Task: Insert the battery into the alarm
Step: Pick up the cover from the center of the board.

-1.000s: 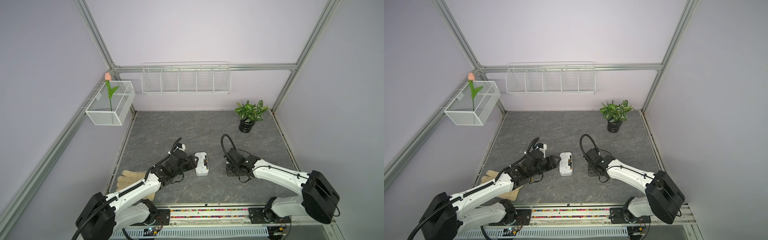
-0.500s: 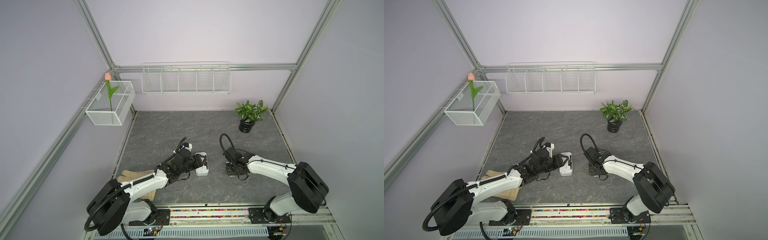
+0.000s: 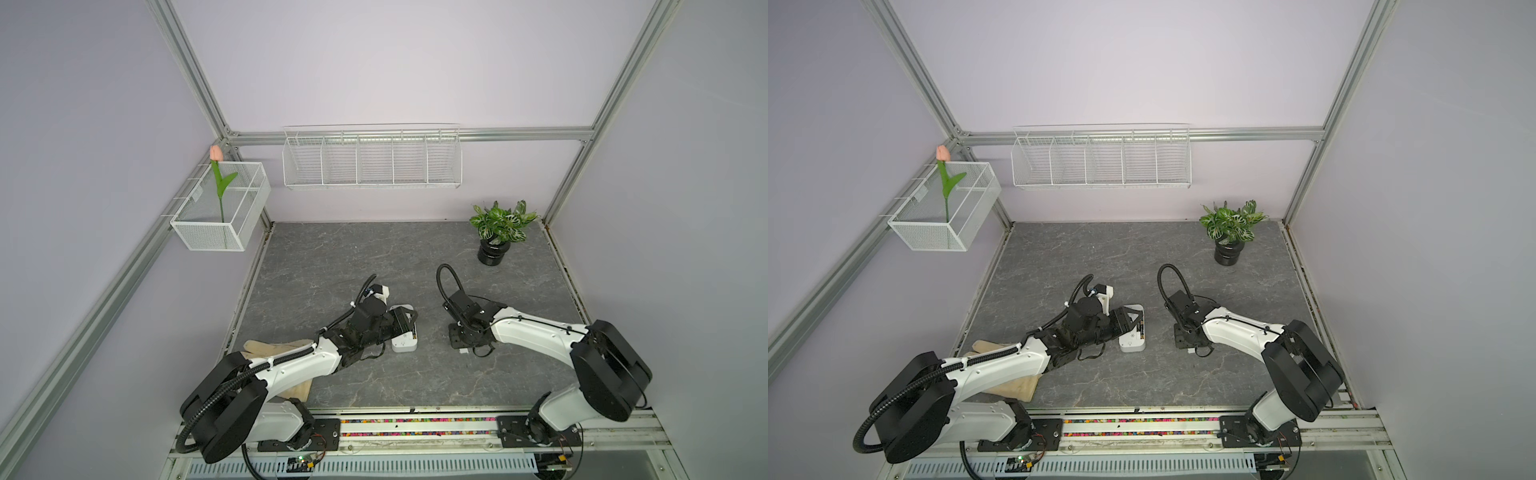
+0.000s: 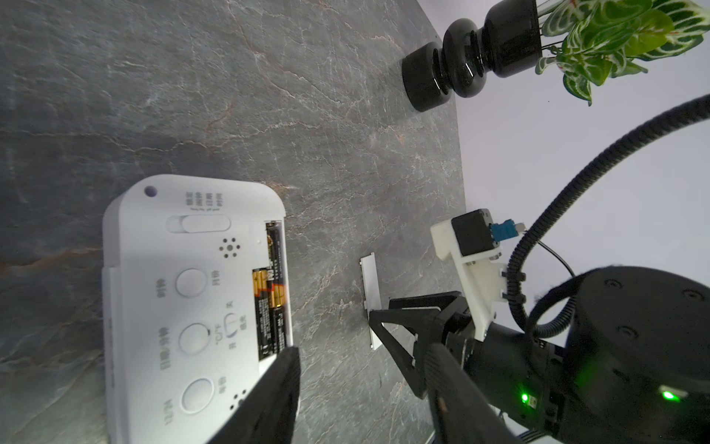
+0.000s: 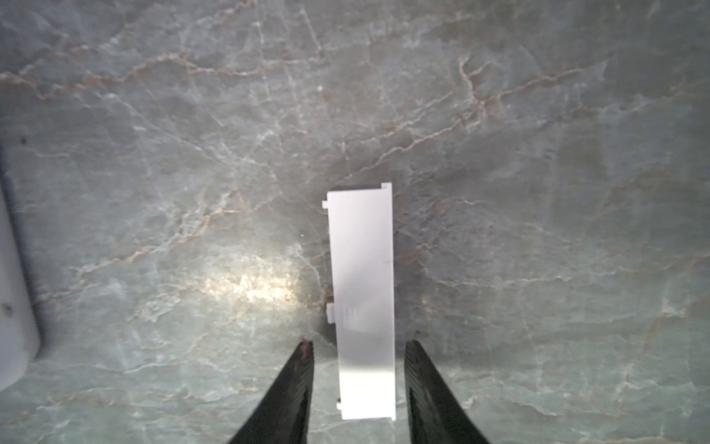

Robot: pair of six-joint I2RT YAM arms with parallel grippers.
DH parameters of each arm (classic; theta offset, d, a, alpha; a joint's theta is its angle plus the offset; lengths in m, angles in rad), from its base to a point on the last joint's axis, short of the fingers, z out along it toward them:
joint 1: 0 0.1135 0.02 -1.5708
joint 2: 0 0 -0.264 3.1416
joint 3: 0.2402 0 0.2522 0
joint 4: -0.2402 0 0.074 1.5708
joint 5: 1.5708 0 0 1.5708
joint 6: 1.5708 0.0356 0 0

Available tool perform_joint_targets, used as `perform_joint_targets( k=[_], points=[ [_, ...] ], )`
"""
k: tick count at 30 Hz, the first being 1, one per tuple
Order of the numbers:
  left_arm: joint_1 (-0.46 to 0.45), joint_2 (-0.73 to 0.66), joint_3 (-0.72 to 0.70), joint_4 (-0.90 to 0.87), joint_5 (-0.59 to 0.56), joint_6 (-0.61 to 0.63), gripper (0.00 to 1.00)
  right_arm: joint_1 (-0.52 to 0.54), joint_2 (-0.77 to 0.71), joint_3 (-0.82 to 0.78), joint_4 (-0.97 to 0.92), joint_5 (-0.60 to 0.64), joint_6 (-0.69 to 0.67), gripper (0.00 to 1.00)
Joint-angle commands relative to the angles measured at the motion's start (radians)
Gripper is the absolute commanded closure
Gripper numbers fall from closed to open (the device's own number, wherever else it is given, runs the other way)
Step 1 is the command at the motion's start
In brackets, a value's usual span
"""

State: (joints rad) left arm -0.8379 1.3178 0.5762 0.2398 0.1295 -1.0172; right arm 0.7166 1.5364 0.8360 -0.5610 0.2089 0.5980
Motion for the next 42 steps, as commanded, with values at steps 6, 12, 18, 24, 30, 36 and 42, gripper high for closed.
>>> perform_joint_targets(
  k=[6,12,18,24,30,36,42],
  points=[
    [-0.011,0.036,0.042,0.050,0.009,-0.026,0.45,-0.002,0.026,0.007,-0.031,0.003,-0.015,0.62],
    [-0.024,0.056,0.047,0.075,0.007,-0.041,0.46,-0.002,0.030,-0.008,-0.025,-0.006,-0.017,0.63],
    [-0.029,0.087,0.044,0.123,0.005,-0.058,0.46,-0.002,0.038,-0.014,-0.037,-0.007,-0.014,0.67],
    [-0.033,0.122,0.051,0.162,0.012,-0.102,0.47,-0.002,0.033,-0.039,-0.030,-0.013,-0.011,0.67],
    [-0.036,0.152,0.067,0.178,0.018,-0.112,0.47,-0.001,0.035,-0.061,-0.028,-0.019,-0.009,0.66],
    [-0.042,0.189,0.106,0.167,0.027,-0.114,0.47,-0.001,0.030,-0.076,-0.011,-0.048,-0.009,0.68],
    [-0.060,0.248,0.172,0.128,0.027,-0.110,0.48,-0.002,-0.003,-0.090,0.012,-0.062,-0.012,0.69]
  ],
)
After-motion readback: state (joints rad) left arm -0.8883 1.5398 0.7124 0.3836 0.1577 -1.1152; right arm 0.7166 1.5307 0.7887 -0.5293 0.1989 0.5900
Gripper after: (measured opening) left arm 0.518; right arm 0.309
